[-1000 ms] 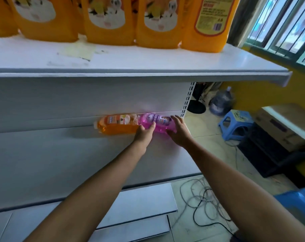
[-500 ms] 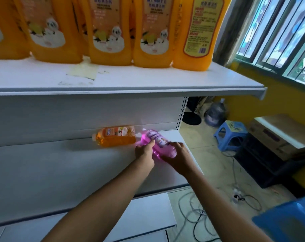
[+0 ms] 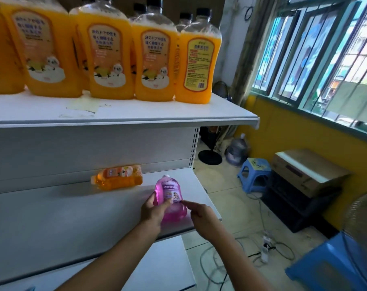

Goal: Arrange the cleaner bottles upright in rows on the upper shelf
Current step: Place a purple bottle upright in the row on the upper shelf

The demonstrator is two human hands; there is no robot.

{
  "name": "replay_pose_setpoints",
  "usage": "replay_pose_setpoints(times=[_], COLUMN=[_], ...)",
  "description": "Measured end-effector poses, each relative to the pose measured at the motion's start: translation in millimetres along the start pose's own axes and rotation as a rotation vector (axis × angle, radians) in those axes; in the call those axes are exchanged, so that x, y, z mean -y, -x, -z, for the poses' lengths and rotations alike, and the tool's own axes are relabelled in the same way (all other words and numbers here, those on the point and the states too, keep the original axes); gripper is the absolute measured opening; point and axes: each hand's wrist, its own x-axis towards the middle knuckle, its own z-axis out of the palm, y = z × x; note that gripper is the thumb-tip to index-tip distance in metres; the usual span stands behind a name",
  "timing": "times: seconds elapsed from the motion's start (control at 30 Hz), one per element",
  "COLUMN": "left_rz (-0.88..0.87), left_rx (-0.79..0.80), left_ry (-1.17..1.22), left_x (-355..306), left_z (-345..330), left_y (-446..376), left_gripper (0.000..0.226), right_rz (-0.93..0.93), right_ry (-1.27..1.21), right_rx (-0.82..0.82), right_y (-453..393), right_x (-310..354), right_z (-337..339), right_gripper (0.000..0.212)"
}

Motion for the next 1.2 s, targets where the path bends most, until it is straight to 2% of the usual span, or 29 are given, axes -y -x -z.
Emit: replay_pose_setpoints(times=[0.07, 0.17, 0.33, 0.53, 0.67, 0.87, 1.03, 1.2], left_rz=[-0.014, -0.099, -0.244, -0.330, -0.461, -0.623, -0.731, -0.855], left_rx=[0.000, 0.065, 0.046, -0.056, -0.110, -0.167, -0.217, -0.287], left_ry=[0.038, -0.002, -0.104, -0.060, -0.151, -0.169, -0.164, -0.164], left_x=[1.6, 2.2, -16.6, -46.6, -64.4, -89.0, -123.6, -156.8], left_z=[10.8, 23.4, 79.5, 178.9, 229.8, 326.9, 425.9, 527.0], left_y=[16.1, 44.5, 78.8, 111.1, 139.7, 179.7, 223.9, 268.9], left_gripper=[0.061, 0.062, 0.068, 0.068, 0.062, 0.101, 0.100, 0.103], right_rz=[-0.001, 0.016, 0.163, 0.360, 0.507, 0.702, 0.827, 0.986], right_ry=[-0.142, -0.401, -0.610, -0.602, -0.589, -0.386, -0.398, -0.410], right_rx=[-0.006, -0.001, 0.147, 0.289, 0.344, 0.361, 0.503, 0.564], right_y=[6.1, 7.9, 0.0, -8.6, -7.5, 18.3, 43.3, 74.6], right_x=[8.9, 14.8, 52.8, 143.0, 208.3, 321.2, 418.3, 518.1], right_z=[-6.9, -13.7, -34.8, -96.2, -131.8, -182.6, -229.8, -283.8], right_gripper=[0.051, 0.052, 0.062, 0.087, 0.098, 0.093, 0.086, 0.088])
